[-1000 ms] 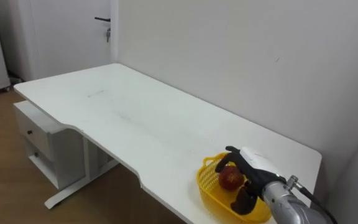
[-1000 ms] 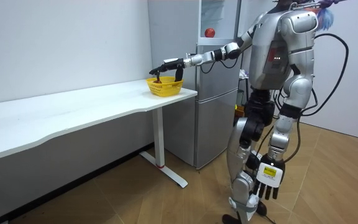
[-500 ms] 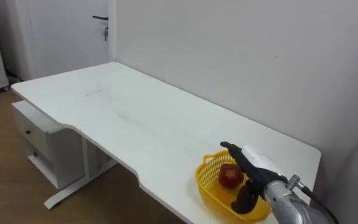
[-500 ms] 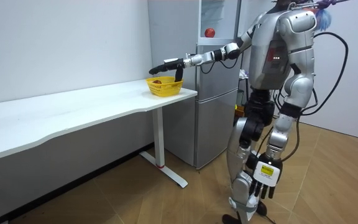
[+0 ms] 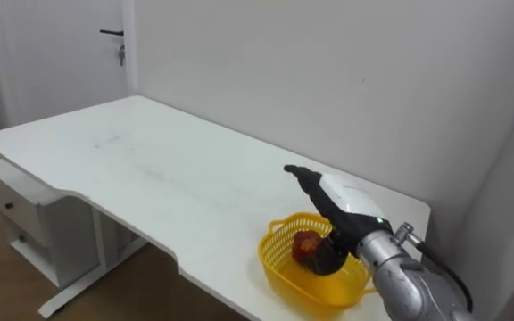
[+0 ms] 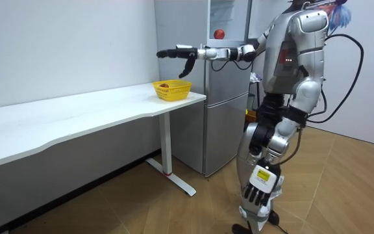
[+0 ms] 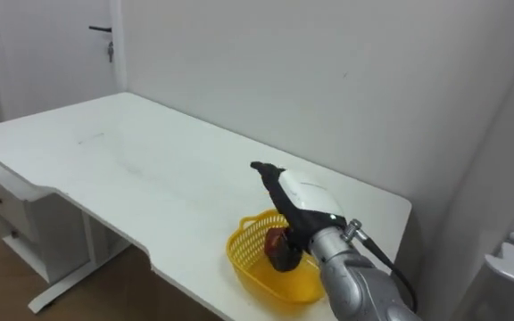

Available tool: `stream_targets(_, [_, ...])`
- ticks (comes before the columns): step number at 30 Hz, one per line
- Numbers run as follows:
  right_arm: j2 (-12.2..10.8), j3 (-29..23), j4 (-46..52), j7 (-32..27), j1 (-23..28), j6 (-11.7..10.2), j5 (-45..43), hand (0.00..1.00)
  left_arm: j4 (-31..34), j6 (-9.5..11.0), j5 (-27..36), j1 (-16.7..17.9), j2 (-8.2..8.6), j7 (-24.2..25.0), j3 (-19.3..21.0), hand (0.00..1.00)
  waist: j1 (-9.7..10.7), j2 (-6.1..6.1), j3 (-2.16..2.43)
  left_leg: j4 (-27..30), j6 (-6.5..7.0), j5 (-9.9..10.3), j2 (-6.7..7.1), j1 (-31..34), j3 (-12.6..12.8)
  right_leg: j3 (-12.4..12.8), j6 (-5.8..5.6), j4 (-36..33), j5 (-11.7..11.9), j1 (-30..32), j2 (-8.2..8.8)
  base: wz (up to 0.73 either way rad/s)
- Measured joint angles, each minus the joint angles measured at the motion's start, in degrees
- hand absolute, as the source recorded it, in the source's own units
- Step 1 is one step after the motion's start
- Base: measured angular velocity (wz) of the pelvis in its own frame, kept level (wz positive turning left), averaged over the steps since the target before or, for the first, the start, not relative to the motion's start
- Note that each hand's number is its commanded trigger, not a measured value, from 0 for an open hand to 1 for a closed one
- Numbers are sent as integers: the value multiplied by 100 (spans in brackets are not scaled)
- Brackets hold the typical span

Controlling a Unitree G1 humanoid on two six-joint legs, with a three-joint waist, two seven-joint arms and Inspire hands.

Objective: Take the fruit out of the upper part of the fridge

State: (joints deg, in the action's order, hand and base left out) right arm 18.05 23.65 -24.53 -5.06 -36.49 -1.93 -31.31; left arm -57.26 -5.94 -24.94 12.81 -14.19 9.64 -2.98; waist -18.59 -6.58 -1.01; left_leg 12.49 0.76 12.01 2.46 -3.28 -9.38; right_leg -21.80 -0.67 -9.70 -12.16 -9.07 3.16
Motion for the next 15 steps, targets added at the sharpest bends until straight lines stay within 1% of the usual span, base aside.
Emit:
stream_targets(3, [22, -21, 444, -28, 46, -42, 46, 0, -1, 12, -1, -83, 14, -15, 0, 0, 113, 12, 12, -23, 1, 0, -12, 7, 87, 138, 16, -6, 10, 19, -14, -13])
stream_targets(5, [29, -46, 842, -40, 186, -143, 49, 0, -12, 19, -1, -90, 32, -36, -1, 0, 130, 26, 84, -71, 11, -9, -50, -18, 242, 231, 38, -25, 26, 86, -26, -30])
stream_targets(6, [27, -53, 903, -40, 208, -178, 47, 0, -16, 19, -1, -87, 37, -45, -1, 0, 139, 36, 90, -74, 13, -10, -58, -37, 278, 264, 40, -30, 28, 85, -29, -26])
stream_targets(7, [29, -68, 1018, -41, 239, -208, 54, 0, -13, 21, 2, -76, 44, -54, -2, 0, 203, 49, 107, -74, 14, -11, -62, -56, 311, 303, 40, -33, 28, 85, -29, -14])
stream_targets(8, [39, -99, 1165, -41, 239, -213, 73, 0, -20, 31, 7, -79, 46, -72, -2, 0, 293, 57, 107, -78, 18, -15, -67, -89, 332, 344, 42, -36, 29, 87, -30, -13])
stream_targets(10, [84, -171, 1446, -99, 238, -245, 185, 0, -58, 87, 12, -73, 44, -136, 4, 0, 364, 79, 105, -85, 18, -15, -90, -134, 444, 447, 53, -37, 35, 83, -44, -22])
stream_targets(12, [94, -301, 1714, -243, 239, -305, 183, 0, -58, 123, 15, -60, 38, -189, 6, 0, 492, 94, 101, -96, 18, -15, -97, -156, 486, 465, 55, -50, 37, 79, -45, -16])
stream_targets(13, [96, -385, 1916, -316, 239, -316, 189, 0, -58, 141, 31, -60, 39, -202, 5, 0, 576, 107, 91, -112, 18, -15, -104, -184, 512, 513, 55, -87, 37, 83, -46, -20])
stream_targets(14, [95, -481, 2098, -367, 245, -356, 195, 0, -58, 152, 39, -58, 39, -202, 4, 0, 626, 124, 80, -144, 19, -14, -120, -238, 597, 601, 56, -105, 37, 76, -58, -26])
stream_targets(15, [94, -530, 2193, -377, 248, -371, 236, 0, -57, 159, 40, -49, 38, -206, 3, 0, 646, 132, 75, -160, 19, -13, -129, -248, 624, 610, 61, -101, 42, 80, -65, -23])
